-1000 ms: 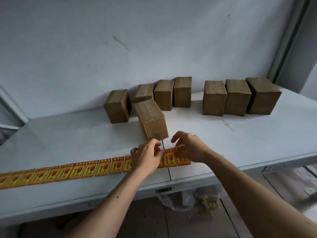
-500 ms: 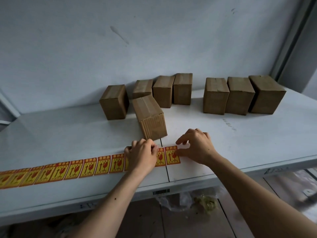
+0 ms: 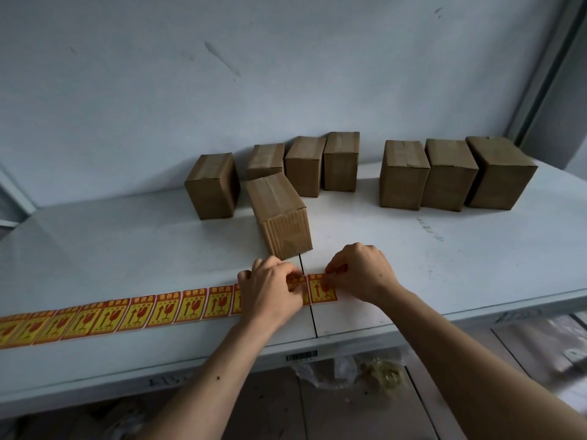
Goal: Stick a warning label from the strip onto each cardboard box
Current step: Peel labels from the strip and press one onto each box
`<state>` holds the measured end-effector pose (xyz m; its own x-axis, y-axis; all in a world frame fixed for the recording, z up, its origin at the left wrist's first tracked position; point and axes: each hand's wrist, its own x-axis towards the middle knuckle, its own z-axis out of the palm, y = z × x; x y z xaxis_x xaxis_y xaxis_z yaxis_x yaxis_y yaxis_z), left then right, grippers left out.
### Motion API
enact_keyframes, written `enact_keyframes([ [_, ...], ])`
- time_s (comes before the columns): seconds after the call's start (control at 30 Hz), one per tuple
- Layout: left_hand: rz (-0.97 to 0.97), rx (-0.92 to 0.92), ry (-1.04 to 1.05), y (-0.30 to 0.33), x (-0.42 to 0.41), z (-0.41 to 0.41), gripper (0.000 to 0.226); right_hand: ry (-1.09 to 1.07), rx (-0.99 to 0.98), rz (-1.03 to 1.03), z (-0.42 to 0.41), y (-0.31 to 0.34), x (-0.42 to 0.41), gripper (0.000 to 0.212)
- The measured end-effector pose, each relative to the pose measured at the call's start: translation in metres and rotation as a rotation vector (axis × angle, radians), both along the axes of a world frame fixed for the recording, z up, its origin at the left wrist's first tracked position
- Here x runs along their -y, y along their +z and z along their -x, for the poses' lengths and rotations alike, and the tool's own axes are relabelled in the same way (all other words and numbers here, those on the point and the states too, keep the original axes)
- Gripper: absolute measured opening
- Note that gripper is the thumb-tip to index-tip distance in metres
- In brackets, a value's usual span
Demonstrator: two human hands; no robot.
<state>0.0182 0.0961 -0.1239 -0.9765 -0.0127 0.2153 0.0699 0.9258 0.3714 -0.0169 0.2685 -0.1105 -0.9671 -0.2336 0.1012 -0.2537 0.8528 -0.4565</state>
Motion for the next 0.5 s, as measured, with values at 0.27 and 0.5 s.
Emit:
enact_keyframes([
  [0.27, -0.04, 0.032, -0.013, 0.003, 0.003, 0.001, 0.031, 0.058, 0.057, 0.193, 0.002, 0.019, -0.007, 0.014],
  [0.5, -0.321, -0.159, 0.038, 0.027, 0.018, 0.006, 0.017, 0.054, 0.021, 0.696, 0.03, 0.085, 0.002, 0.008],
])
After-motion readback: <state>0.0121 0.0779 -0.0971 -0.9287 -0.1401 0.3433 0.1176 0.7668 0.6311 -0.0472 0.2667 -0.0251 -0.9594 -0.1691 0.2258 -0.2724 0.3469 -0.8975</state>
